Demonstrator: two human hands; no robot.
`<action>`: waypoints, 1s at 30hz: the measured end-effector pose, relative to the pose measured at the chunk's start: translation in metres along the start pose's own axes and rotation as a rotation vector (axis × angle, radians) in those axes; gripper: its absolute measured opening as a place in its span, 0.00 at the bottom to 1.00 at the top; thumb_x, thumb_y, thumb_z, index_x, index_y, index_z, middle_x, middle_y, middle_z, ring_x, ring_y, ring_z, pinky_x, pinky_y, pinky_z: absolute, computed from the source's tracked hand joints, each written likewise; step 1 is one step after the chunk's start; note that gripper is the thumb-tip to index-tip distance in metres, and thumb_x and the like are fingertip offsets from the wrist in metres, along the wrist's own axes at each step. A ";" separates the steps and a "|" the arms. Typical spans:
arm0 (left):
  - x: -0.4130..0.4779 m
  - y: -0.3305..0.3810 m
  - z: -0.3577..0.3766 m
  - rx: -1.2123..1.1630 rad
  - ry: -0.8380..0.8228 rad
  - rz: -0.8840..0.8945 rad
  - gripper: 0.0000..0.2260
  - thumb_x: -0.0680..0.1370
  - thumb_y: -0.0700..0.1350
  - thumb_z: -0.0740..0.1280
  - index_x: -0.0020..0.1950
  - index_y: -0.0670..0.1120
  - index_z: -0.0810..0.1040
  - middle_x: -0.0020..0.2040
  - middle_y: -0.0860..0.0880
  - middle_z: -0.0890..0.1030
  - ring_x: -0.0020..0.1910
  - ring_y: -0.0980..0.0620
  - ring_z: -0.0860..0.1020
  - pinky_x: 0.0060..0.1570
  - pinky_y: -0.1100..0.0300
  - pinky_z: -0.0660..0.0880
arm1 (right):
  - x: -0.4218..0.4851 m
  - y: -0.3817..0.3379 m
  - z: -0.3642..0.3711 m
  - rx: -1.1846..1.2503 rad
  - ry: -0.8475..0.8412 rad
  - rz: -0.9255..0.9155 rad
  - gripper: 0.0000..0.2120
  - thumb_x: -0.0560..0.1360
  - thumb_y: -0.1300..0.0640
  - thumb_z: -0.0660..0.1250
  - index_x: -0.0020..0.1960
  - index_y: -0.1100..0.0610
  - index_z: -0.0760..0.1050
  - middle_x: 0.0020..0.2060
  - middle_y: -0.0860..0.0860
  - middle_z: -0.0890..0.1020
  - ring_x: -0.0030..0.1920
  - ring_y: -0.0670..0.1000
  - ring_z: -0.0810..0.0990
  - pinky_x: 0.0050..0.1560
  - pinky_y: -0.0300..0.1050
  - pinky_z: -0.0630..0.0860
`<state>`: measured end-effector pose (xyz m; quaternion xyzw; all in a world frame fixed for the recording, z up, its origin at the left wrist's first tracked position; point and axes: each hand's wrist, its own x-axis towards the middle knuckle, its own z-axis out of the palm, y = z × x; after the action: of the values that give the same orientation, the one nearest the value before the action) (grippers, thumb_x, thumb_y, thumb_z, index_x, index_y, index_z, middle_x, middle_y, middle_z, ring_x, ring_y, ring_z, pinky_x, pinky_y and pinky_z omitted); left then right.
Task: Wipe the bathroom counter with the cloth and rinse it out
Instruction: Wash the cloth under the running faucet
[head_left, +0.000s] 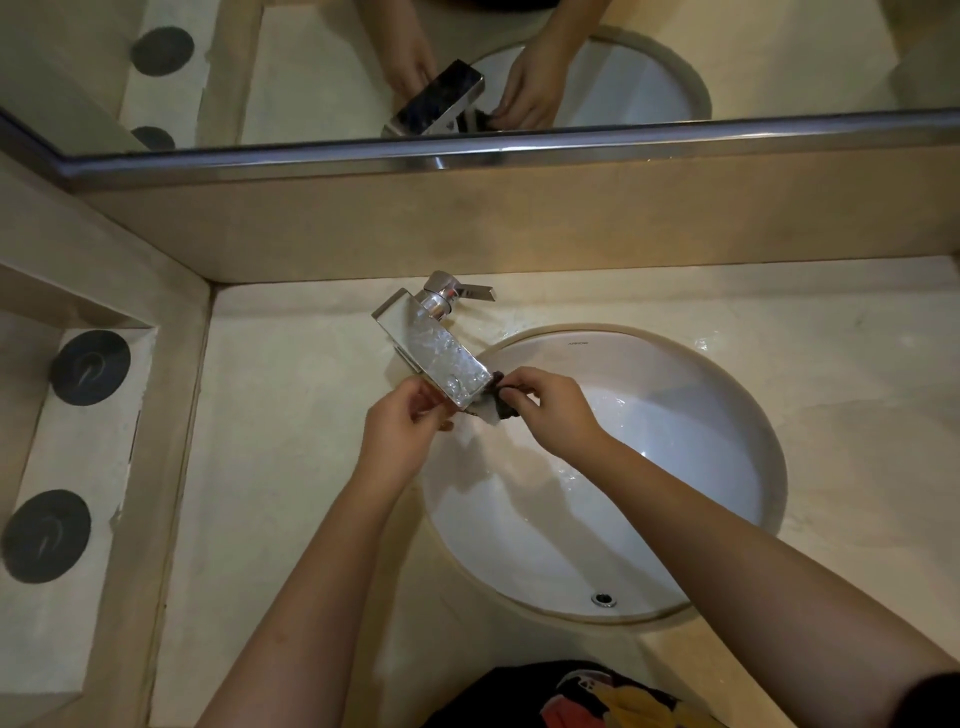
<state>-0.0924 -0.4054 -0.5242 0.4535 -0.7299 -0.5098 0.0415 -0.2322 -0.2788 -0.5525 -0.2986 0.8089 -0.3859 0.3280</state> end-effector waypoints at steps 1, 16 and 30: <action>-0.002 0.000 0.002 -0.054 -0.028 -0.018 0.03 0.75 0.39 0.70 0.47 0.45 0.77 0.43 0.49 0.84 0.40 0.53 0.83 0.42 0.55 0.77 | 0.001 0.000 0.001 0.001 -0.015 0.010 0.05 0.77 0.59 0.65 0.48 0.57 0.80 0.42 0.50 0.84 0.45 0.51 0.80 0.49 0.46 0.74; -0.003 0.001 -0.003 0.117 -0.227 0.041 0.08 0.76 0.36 0.67 0.51 0.47 0.77 0.42 0.53 0.82 0.43 0.59 0.80 0.45 0.67 0.73 | -0.005 0.005 0.005 -0.192 -0.205 -0.202 0.04 0.76 0.53 0.66 0.50 0.50 0.79 0.43 0.53 0.79 0.49 0.49 0.73 0.50 0.47 0.71; -0.014 0.010 -0.014 0.120 -0.205 0.102 0.05 0.78 0.39 0.65 0.44 0.47 0.78 0.40 0.51 0.81 0.41 0.55 0.78 0.42 0.63 0.70 | 0.003 0.015 0.006 -0.530 -0.281 -0.436 0.11 0.75 0.48 0.67 0.52 0.54 0.80 0.43 0.49 0.79 0.47 0.54 0.71 0.41 0.46 0.63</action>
<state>-0.0831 -0.4044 -0.5045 0.3629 -0.7815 -0.5062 -0.0346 -0.2333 -0.2756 -0.5687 -0.5886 0.7452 -0.1788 0.2573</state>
